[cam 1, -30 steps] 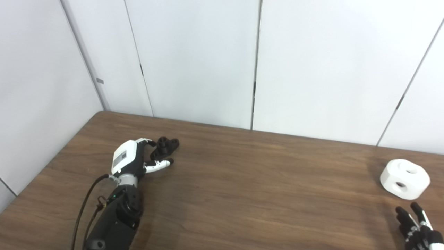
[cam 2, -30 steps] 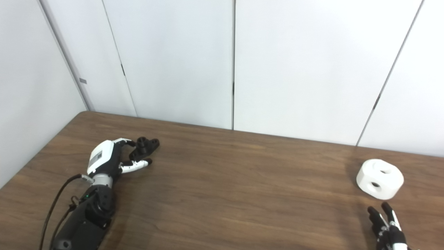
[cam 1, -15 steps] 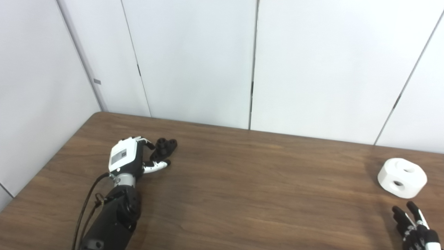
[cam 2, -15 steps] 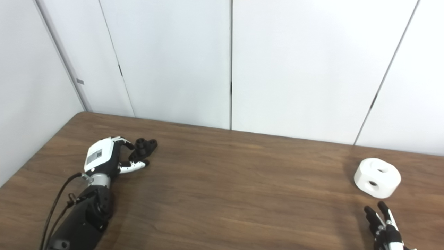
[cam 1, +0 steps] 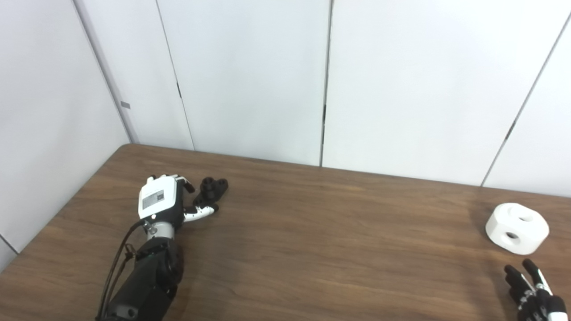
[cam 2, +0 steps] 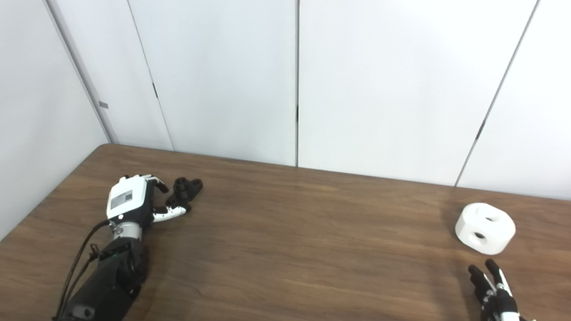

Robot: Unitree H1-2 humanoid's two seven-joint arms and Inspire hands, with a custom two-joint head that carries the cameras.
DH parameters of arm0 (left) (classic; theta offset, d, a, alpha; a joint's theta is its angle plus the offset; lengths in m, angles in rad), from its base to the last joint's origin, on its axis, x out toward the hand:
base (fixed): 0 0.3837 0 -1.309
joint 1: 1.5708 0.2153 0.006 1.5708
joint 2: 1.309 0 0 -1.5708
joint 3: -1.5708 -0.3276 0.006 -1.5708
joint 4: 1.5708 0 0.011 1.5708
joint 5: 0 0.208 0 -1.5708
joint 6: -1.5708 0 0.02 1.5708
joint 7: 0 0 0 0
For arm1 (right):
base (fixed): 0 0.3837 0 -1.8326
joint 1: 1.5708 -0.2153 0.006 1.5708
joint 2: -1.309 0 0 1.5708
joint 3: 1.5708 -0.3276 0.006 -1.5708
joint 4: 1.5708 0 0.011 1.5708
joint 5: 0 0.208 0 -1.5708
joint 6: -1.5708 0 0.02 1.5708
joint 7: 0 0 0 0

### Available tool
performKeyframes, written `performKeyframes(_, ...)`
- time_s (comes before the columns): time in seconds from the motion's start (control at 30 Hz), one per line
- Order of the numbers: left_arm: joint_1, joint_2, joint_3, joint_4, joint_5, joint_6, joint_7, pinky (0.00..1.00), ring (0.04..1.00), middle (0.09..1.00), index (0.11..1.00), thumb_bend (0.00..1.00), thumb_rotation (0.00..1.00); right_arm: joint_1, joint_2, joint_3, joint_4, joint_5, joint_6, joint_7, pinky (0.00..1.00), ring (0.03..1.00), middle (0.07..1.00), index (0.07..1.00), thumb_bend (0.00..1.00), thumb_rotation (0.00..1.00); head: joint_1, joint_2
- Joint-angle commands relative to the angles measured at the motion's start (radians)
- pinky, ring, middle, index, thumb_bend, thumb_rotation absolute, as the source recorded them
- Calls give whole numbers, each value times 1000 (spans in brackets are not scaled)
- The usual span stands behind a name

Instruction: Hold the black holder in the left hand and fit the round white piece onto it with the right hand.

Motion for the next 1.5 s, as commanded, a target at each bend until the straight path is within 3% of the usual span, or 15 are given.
performKeyframes(0.0,-38,26,-7,13,28,1,26,1000,913,846,611,849,363,26,7,11,27,5,-6,10,994,958,921,980,590,1000,1,1)
performKeyframes(0.4,-41,27,-10,23,13,-16,31,1000,911,840,593,836,360,30,6,12,22,8,-1,12,1000,962,920,974,590,1000,-2,9)
performKeyframes(0.63,-41,23,-1,18,-11,-47,40,1000,906,819,560,815,293,34,4,13,12,-2,10,6,987,958,921,981,586,1000,-4,13)
performKeyframes(0.67,-40,22,1,17,-14,-51,40,1000,906,818,526,672,190,34,5,13,11,-1,11,6,989,958,920,979,584,1000,-5,14)
performKeyframes(0.7,-40,22,1,16,-15,-51,39,1000,907,817,508,599,137,34,5,13,11,-3,9,6,990,958,920,978,583,1000,-5,14)
performKeyframes(0.77,-39,19,4,15,-21,-60,44,1000,902,804,491,540,88,35,5,13,10,-8,6,4,972,954,917,973,582,1000,-5,14)
performKeyframes(0.97,-37,21,9,31,-40,-103,65,998,878,770,483,525,62,32,11,10,16,-14,-3,-7,887,924,898,946,578,1000,-9,15)
performKeyframes(1.47,-29,26,22,35,-53,-123,69,938,854,752,483,524,55,31,12,13,19,-26,-19,-7,877,922,897,939,592,1000,-17,17)
